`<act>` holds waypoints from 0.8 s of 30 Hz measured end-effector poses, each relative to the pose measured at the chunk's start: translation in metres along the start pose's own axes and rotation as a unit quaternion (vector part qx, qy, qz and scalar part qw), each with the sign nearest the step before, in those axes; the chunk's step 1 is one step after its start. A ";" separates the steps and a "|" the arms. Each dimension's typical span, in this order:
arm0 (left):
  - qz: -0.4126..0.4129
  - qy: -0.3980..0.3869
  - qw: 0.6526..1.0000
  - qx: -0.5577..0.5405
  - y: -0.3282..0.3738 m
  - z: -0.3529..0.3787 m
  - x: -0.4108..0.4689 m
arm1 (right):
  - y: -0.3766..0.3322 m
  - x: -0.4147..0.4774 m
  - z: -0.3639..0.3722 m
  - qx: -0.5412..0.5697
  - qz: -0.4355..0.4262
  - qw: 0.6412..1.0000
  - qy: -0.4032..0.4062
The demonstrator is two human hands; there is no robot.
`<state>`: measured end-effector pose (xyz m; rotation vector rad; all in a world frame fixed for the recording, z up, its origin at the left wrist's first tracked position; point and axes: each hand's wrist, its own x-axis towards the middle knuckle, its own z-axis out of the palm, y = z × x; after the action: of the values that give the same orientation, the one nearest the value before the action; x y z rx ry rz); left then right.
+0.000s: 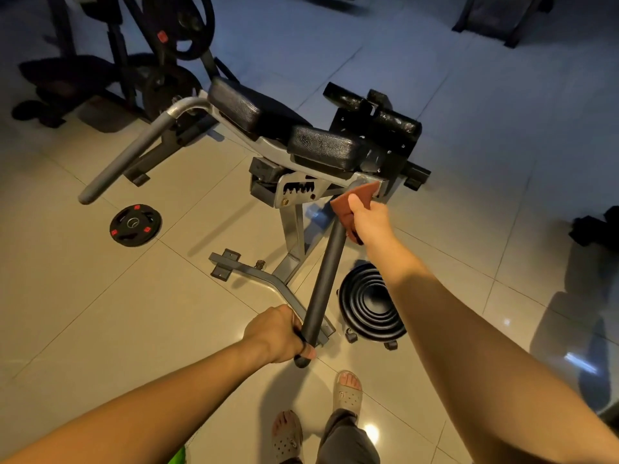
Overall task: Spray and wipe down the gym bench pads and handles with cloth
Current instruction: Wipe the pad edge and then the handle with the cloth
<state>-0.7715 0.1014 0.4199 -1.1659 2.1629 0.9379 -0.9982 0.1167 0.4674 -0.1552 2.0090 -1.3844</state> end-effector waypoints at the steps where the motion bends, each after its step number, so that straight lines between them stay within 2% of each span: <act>1: -0.001 0.000 1.000 0.001 0.000 0.000 0.000 | 0.001 -0.004 0.008 -0.014 -0.012 1.000 0.005; 3: -0.001 0.001 1.000 -0.001 -0.003 0.002 0.000 | 0.017 -0.020 0.015 -0.022 -0.025 0.999 0.003; 5: 0.000 0.003 1.000 -0.010 -0.004 0.004 0.000 | 0.043 -0.044 0.010 -0.042 -0.024 0.998 -0.036; 10: 0.004 0.002 1.000 -0.022 -0.005 0.004 -0.002 | 0.104 -0.077 -0.008 -0.216 -0.002 0.964 -0.152; 12: 0.005 0.000 1.000 -0.026 -0.005 0.003 -0.003 | 0.088 -0.069 -0.018 -0.171 0.006 0.975 -0.144; 14: 0.006 0.003 0.999 -0.037 -0.007 0.005 -0.002 | 0.059 -0.052 -0.024 -0.076 0.001 0.992 -0.104; 16: 0.005 0.009 0.999 -0.052 -0.010 0.008 -0.003 | 0.039 -0.040 -0.017 -0.039 0.001 0.997 -0.071; 20: 0.014 0.029 0.998 -0.062 -0.017 0.015 -0.004 | 0.064 -0.061 0.010 -0.018 0.001 0.997 -0.075; 24: 0.020 0.037 0.995 -0.088 -0.019 0.018 -0.006 | 0.108 -0.092 0.007 -0.118 -0.008 0.986 -0.116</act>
<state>-0.7499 0.1109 0.4061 -1.2636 2.2050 1.1389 -0.8953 0.1992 0.4157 -0.4185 1.9709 -1.0788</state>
